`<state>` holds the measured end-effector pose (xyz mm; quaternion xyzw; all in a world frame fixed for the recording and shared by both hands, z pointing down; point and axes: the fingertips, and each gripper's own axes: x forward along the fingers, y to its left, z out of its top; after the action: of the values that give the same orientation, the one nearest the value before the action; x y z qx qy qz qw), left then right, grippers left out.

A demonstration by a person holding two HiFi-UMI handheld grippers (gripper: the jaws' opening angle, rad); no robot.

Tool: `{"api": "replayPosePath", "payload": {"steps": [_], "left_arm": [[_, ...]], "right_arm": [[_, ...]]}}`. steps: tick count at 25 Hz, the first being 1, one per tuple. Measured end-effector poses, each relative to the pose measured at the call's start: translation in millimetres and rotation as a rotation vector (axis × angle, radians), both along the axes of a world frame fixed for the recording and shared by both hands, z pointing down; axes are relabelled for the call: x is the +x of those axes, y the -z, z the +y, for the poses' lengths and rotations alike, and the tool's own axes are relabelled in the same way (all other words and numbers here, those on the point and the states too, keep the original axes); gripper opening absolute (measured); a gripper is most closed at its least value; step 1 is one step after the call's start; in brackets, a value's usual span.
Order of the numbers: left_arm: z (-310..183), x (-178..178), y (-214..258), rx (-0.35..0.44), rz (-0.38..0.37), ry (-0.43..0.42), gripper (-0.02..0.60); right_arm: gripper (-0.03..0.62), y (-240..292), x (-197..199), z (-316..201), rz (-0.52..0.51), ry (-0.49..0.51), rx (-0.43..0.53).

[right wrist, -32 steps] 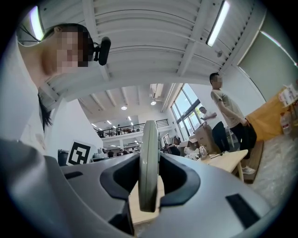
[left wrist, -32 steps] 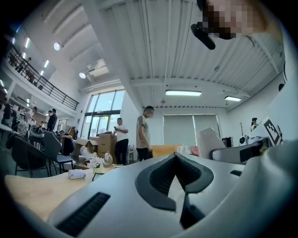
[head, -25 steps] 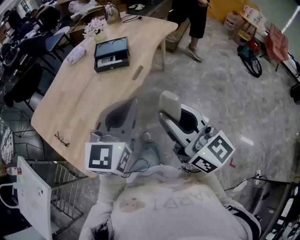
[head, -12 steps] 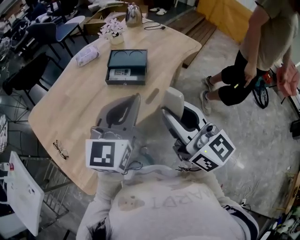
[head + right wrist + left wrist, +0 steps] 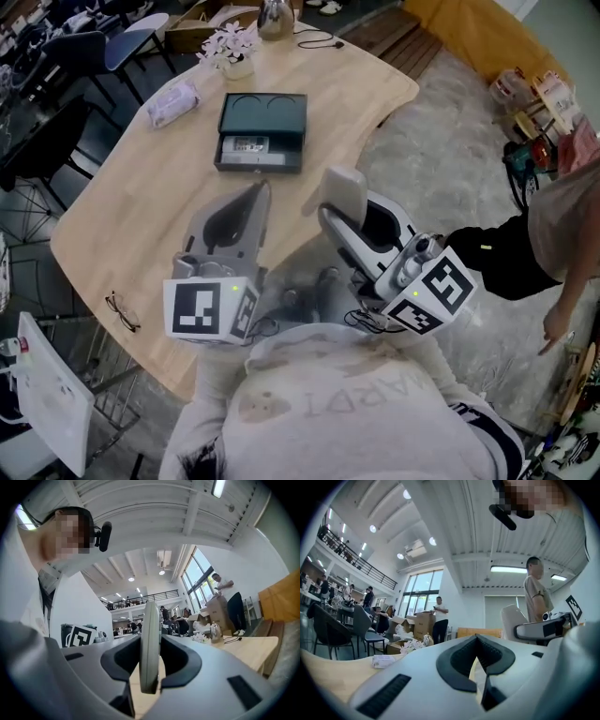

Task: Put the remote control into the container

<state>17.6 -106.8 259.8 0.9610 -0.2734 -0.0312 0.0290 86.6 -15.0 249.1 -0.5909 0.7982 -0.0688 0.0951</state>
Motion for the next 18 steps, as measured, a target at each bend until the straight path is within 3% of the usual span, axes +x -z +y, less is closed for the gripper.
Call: {"api": "replayPosePath", "payload": {"steps": [8, 18], "left_arm": [[-37, 0, -3, -0.012, 0.013, 0.080, 0.000], [-97, 29, 2, 0.008, 0.008, 0.208, 0.000]], "right_arm": [[0.120, -6, 7, -38, 0.028, 0.070, -0.018], [0.120, -38, 48, -123, 0.081, 0.200, -0.077]]}}
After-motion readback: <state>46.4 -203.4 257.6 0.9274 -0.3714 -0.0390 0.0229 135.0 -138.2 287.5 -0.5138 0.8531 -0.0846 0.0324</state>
